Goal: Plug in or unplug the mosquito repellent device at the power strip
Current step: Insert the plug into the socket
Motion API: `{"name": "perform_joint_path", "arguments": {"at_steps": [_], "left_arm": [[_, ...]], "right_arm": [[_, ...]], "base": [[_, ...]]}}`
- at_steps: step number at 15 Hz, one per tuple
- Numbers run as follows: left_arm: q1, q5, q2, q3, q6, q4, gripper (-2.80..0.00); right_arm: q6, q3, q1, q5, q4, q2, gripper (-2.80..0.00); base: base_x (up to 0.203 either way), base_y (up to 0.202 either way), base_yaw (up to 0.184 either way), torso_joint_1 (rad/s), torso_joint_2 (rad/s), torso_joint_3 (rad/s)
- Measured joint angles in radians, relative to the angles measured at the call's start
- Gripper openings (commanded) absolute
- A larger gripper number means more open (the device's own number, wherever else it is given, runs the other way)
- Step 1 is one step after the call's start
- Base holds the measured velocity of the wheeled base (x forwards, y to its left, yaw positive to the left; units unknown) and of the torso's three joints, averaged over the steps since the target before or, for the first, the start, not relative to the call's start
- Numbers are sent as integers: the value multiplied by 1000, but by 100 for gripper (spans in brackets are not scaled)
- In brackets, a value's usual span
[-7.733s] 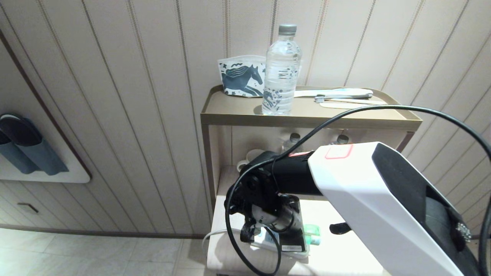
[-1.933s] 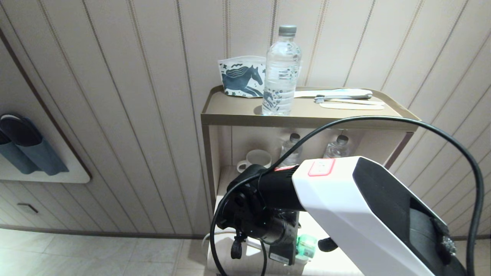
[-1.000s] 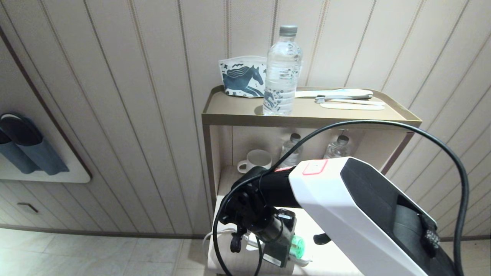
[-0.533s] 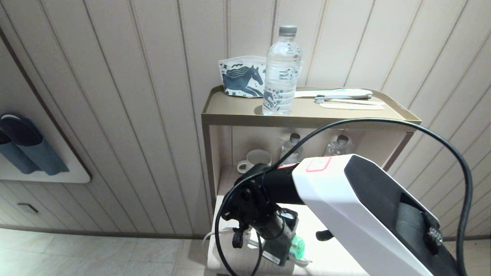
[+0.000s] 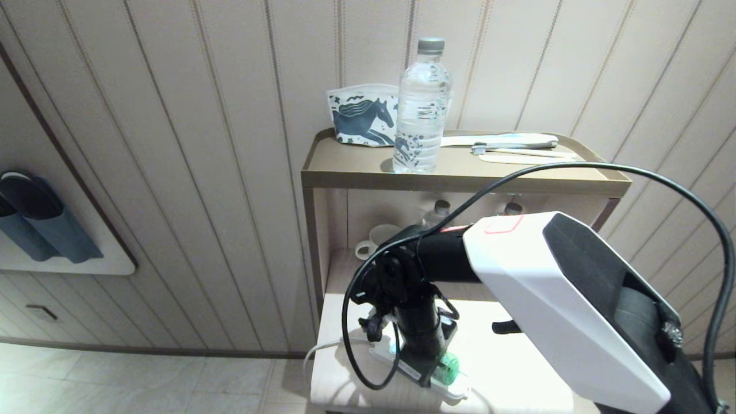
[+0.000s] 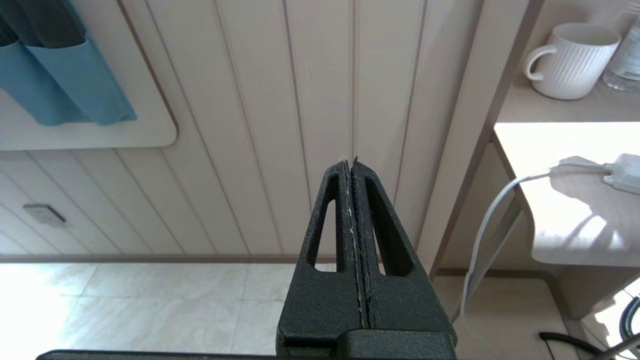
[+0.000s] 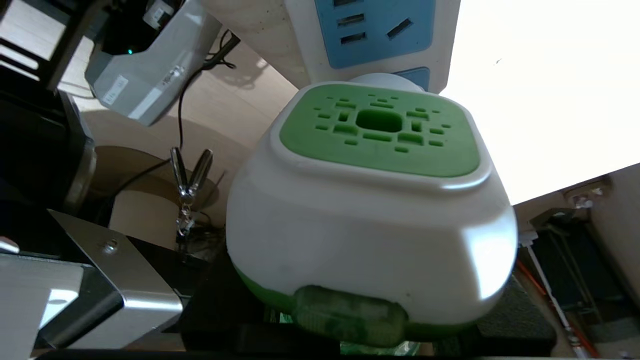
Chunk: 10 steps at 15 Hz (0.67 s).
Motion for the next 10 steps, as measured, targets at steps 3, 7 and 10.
{"name": "perform_joint_path", "arguments": {"at_steps": [3, 7, 10], "left_arm": [[0, 0, 0, 0, 0, 0, -280], [0, 0, 0, 0, 0, 0, -280], [0, 0, 0, 0, 0, 0, -280]], "right_arm": [[17, 58, -9, 2, -60, -15, -280], [70, 192, -19, 6, -217, -64, -280], [123, 291, -35, 19, -351, -103, -280]], "base": [[0, 0, 0, 0, 0, 0], [0, 0, 0, 0, 0, 0], [0, 0, 0, 0, 0, 0]]}}
